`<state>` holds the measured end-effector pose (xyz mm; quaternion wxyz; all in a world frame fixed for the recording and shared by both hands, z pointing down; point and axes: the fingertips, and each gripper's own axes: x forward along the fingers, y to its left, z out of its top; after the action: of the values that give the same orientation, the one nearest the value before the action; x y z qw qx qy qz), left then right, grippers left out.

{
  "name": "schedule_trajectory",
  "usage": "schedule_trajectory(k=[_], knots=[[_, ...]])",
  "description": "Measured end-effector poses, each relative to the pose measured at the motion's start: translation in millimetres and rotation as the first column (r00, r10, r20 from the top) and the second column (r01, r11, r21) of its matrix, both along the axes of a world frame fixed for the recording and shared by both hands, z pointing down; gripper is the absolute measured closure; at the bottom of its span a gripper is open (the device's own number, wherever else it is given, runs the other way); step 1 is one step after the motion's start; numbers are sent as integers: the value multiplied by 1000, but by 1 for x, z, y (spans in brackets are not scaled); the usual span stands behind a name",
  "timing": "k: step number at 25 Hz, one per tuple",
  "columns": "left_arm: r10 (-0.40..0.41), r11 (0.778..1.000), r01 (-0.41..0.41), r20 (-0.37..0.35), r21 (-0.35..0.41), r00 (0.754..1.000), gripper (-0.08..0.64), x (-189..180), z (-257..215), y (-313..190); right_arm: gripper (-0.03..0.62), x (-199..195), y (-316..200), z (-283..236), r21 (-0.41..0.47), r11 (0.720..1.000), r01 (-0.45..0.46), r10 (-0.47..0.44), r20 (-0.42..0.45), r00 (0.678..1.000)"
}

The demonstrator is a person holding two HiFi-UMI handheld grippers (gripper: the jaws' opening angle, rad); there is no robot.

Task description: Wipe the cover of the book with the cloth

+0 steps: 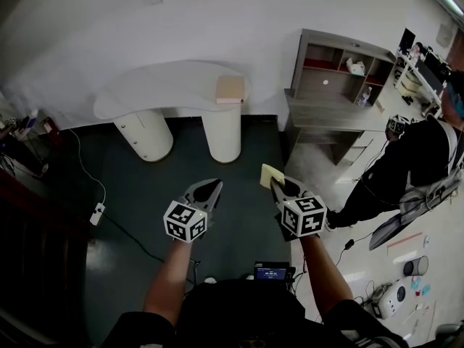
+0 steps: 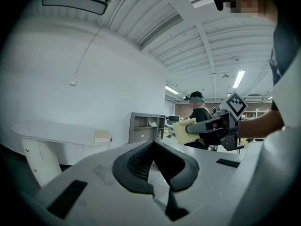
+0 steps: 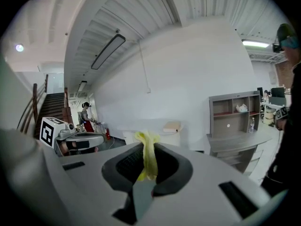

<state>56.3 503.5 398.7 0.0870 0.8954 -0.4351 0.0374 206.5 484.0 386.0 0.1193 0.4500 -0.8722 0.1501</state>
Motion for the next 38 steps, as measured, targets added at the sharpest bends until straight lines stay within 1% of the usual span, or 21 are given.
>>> schedule_trajectory(k=[6, 10, 14, 18, 25, 30, 38], knots=[[-29, 1000, 29, 5, -9, 1000, 560, 12, 4, -4, 505, 14, -4, 8, -14, 1000, 20, -20, 8, 1000], [-22, 1000, 22, 13, -15, 1000, 560, 19, 8, -10, 505, 20, -12, 12, -21, 1000, 17, -17, 17, 1000], [-20, 1000, 20, 10, -19, 1000, 560, 17, 13, -26, 505, 18, -25, 18, -30, 999, 13, -12, 19, 1000], [-10, 999, 11, 15, -41, 1000, 560, 12, 31, -47, 505, 13, -41, 30, -42, 999, 8, -9, -3, 1000], [24, 998, -25, -8, -62, 1000, 560, -9, 41, -104, 505, -11, -94, 32, -51, 999, -14, 13, -32, 999], [43, 997, -44, -11, -67, 999, 560, -36, 40, -146, 505, -37, -132, 32, -60, 998, -31, 29, -43, 999], [72, 994, -74, -24, -86, 997, 560, -74, 49, -202, 505, -73, -179, 40, -80, 995, -66, 61, -60, 996]])
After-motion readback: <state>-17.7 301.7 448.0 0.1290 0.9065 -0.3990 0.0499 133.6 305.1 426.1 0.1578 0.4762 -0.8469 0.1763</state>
